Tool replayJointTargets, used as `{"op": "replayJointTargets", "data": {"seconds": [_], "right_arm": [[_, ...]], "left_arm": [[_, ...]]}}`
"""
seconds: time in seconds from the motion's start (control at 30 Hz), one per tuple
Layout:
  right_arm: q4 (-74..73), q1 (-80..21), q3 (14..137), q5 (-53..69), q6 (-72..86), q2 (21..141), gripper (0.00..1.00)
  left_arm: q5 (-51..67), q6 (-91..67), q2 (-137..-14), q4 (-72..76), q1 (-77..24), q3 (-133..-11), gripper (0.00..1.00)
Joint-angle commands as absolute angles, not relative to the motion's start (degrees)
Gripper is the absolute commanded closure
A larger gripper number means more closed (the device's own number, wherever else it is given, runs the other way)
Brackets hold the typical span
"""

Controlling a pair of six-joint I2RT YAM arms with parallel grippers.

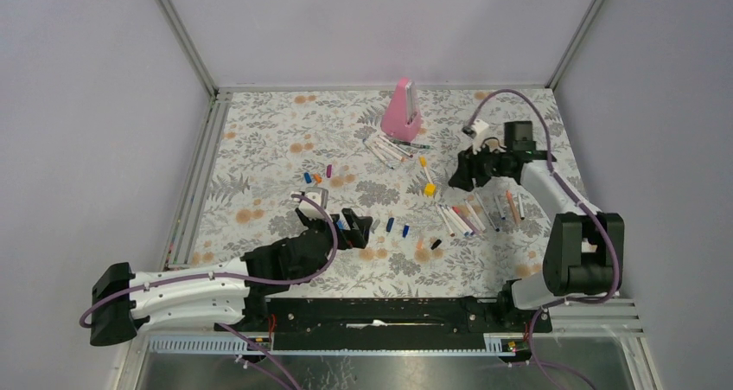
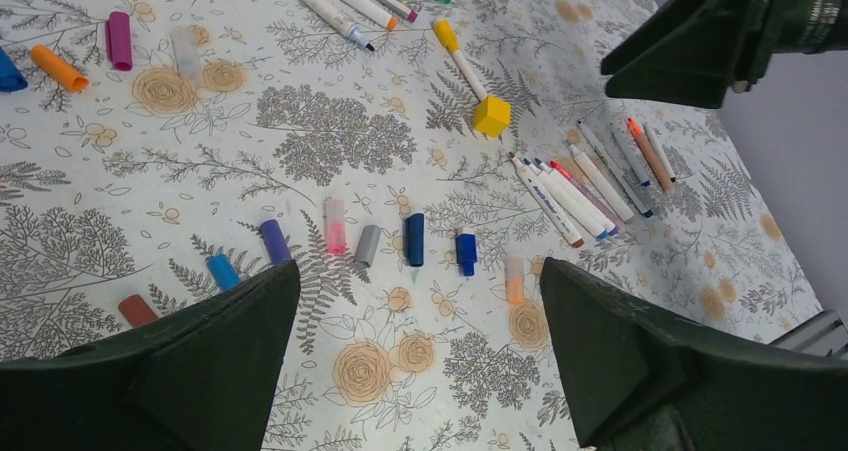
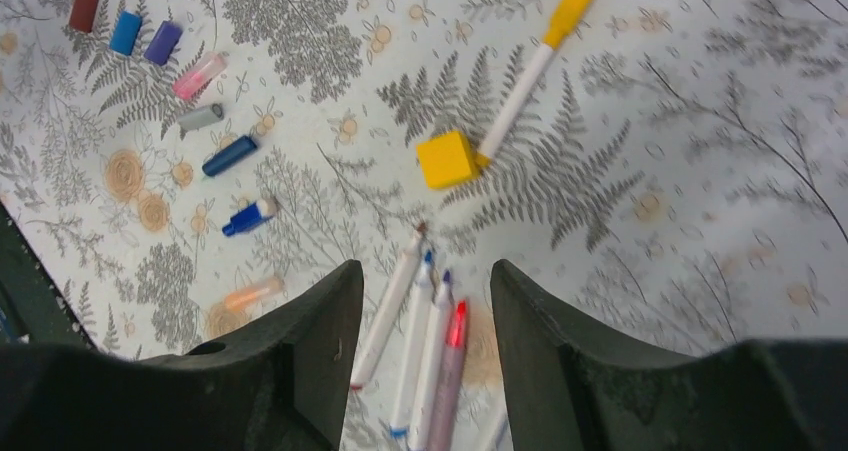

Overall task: Open the pen caps
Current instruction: Pick up the pen from the center of the board.

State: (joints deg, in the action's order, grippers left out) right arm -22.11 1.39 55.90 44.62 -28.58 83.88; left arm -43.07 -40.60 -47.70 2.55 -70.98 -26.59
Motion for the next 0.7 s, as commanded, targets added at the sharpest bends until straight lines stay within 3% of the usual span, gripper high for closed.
{"op": "replayJointTargets", "data": {"seconds": [0.0,0.4,0.67], "right_arm": [[-15.3,-6.8,60.2,32.4,-21.6,88.8,0.43],[-9.0,-14.9,71.3,12.2,-9.7,105.8,0.46],[-9.7,-16.3,74.6,12.1,-7.7,110.7,0.52]], "left_arm": [[-44.5,-43.3,-48.6,1.7,-70.5,-26.8,0.01],[-46.7,-43.3,-52.5,1.1,-69.5,-28.4,0.01],[-47.7,-43.5,-52.7,1.1,-68.6,-28.0,0.01]]}}
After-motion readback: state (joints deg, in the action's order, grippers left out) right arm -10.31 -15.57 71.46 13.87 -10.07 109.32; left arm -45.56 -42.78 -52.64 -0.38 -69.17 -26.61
